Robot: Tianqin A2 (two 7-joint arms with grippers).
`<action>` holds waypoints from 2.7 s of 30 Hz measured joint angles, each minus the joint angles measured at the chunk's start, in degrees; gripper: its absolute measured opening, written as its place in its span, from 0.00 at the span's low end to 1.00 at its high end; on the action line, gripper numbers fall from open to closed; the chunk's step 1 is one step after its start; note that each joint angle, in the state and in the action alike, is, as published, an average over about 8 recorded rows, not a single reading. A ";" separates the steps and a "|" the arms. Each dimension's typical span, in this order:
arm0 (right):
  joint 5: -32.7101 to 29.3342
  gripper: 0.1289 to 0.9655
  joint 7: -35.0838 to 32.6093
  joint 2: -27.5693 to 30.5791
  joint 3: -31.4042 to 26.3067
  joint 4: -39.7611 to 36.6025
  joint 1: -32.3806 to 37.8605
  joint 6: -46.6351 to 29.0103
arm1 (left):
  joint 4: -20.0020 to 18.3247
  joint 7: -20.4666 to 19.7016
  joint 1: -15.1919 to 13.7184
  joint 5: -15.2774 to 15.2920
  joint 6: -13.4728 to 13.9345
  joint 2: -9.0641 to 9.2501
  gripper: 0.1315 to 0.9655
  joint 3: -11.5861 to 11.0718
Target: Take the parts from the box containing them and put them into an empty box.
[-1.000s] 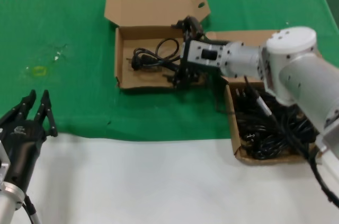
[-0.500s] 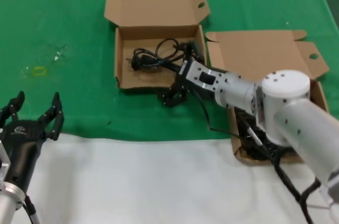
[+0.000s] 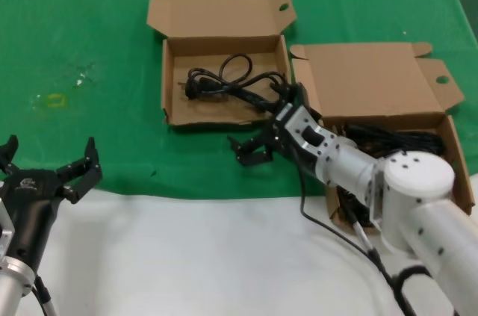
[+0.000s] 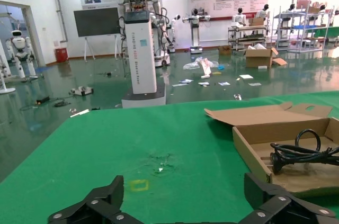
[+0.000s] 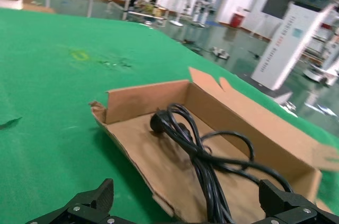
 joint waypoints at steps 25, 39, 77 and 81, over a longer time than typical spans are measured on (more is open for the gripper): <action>-5.09 1.00 19.39 5.55 14.52 30.08 -25.35 11.83 | 0.00 0.02 0.00 -0.01 0.00 0.00 0.99 0.00; -7.81 1.00 29.73 8.52 22.27 46.14 -38.88 18.13 | 0.00 0.01 0.00 0.00 0.00 0.00 1.00 0.00; -8.13 1.00 30.94 8.86 23.17 48.02 -40.46 18.87 | 0.00 0.01 0.00 -0.01 0.00 0.00 1.00 0.00; -8.13 1.00 30.94 8.86 23.17 48.02 -40.46 18.87 | 0.00 0.01 0.00 -0.01 0.00 0.00 1.00 0.00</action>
